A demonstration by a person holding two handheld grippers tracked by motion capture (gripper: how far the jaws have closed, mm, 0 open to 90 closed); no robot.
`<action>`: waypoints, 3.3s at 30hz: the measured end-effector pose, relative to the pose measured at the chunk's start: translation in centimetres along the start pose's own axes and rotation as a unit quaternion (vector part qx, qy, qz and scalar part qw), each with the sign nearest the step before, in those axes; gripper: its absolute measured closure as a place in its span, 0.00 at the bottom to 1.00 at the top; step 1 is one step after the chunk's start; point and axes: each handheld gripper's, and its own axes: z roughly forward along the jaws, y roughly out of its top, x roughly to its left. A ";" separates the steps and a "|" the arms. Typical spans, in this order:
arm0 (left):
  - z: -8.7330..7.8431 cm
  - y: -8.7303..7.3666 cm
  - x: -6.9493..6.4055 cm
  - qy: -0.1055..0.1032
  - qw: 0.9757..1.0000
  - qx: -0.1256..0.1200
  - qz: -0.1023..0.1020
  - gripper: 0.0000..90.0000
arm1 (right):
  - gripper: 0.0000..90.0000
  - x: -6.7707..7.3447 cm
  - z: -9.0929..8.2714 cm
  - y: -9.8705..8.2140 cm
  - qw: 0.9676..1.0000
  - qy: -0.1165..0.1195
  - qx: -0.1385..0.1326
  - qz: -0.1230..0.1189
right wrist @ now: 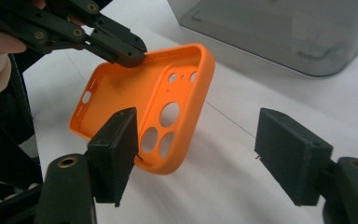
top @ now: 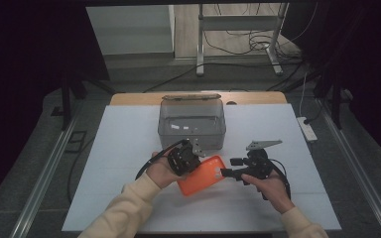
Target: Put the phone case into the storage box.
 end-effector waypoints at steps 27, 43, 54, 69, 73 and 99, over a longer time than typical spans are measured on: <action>-0.5 0.0 -0.3 0.008 1.000 -0.011 0.007 0.98 | 0.63 -0.2 2.6 1.2 0.999 0.044 0.024 0.014; -1.2 0.2 -0.8 0.018 0.999 -0.019 0.018 0.96 | 0.87 -0.7 1.9 1.1 0.998 0.061 0.000 0.036; -2.4 0.1 0.1 -0.002 0.998 -0.061 0.000 0.67 | 0.89 -0.3 1.3 1.3 0.996 0.081 -0.031 0.025; -2.9 -1.4 2.7 -0.108 0.990 -0.092 -0.026 0.33 | 0.88 -0.4 0.5 1.4 0.995 0.084 -0.051 0.004; -2.7 -1.7 2.9 -0.118 0.989 -0.089 -0.016 0.30 | 0.88 -0.4 0.4 1.4 0.995 0.088 -0.055 -0.005; -0.9 -2.3 3.6 -0.217 0.975 -0.036 -0.020 0.82 | 0.88 -0.3 0.0 1.3 0.993 0.093 -0.068 -0.040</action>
